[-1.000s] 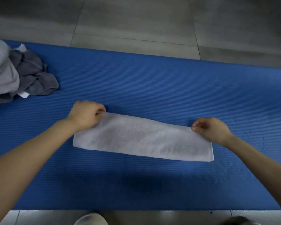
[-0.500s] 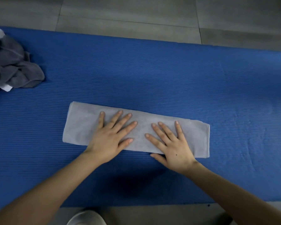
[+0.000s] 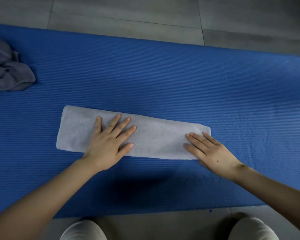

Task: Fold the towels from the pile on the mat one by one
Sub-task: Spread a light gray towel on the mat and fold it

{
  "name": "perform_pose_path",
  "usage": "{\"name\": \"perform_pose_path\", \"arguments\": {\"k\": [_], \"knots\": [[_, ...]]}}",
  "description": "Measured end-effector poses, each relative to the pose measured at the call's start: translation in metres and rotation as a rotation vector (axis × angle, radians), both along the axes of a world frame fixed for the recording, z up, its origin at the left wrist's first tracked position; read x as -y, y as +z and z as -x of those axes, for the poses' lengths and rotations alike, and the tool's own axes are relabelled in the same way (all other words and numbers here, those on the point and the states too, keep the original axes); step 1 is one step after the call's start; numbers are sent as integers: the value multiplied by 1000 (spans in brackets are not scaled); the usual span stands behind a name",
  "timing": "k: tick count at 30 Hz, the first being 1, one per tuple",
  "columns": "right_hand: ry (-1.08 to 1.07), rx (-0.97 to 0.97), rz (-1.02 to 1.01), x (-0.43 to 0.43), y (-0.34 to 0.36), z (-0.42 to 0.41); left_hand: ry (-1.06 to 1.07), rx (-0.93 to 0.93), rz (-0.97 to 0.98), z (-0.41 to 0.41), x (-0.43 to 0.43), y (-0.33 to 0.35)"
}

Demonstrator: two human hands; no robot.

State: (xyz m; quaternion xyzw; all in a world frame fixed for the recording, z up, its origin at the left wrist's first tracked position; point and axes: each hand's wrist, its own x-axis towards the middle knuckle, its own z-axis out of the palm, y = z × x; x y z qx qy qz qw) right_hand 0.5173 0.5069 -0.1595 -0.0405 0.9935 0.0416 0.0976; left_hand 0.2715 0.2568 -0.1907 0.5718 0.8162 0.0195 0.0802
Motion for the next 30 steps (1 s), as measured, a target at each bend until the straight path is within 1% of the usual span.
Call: {"name": "perform_pose_path", "arguments": {"k": [2, 4, 5, 8, 11, 13, 15, 17, 20, 22, 24, 25, 26, 27, 29, 30], "knots": [[-5, -46, 131, 2, 19, 8, 18, 14, -116, -13, -4, 15], [-56, 14, 229, 8, 45, 21, -26, 34, -265, -31, -6, 28], [-75, 58, 259, 12, 57, 29, -54, 58, -305, -41, -7, 33], [-187, 203, 347, 24, 98, 55, -56, 107, -308, -62, -6, 33], [-252, 230, 532, 34, 142, 88, 71, 146, -368, -67, -6, 30], [-267, 203, 590, 38, 170, 111, 197, 184, -441, -61, -5, 36], [-258, 147, 617, 43, 194, 136, 328, 242, -498, -52, -1, 47], [-250, 75, 705, 49, 210, 169, 487, 345, -564, -43, 5, 63], [-265, -56, 795, 55, 218, 226, 795, 588, -610, -30, 13, 81], [-362, -249, 888, 50, 208, 255, 971, 724, -636, -19, 18, 83], [-560, -477, 1039, 45, 180, 265, 1139, 837, -653, -8, 23, 83], [-682, -511, 1069, 46, 162, 262, 1204, 882, -657, -3, 25, 83], [-789, -457, 1058, 51, 141, 254, 1251, 914, -664, 0, 27, 82], [-856, -334, 1053, 59, 119, 245, 1283, 942, -680, 2, 29, 80], [-879, -47, 1119, 84, 81, 224, 1319, 983, -706, 5, 33, 78], [-868, 45, 1170, 96, 69, 217, 1320, 990, -697, 5, 34, 77]]}}
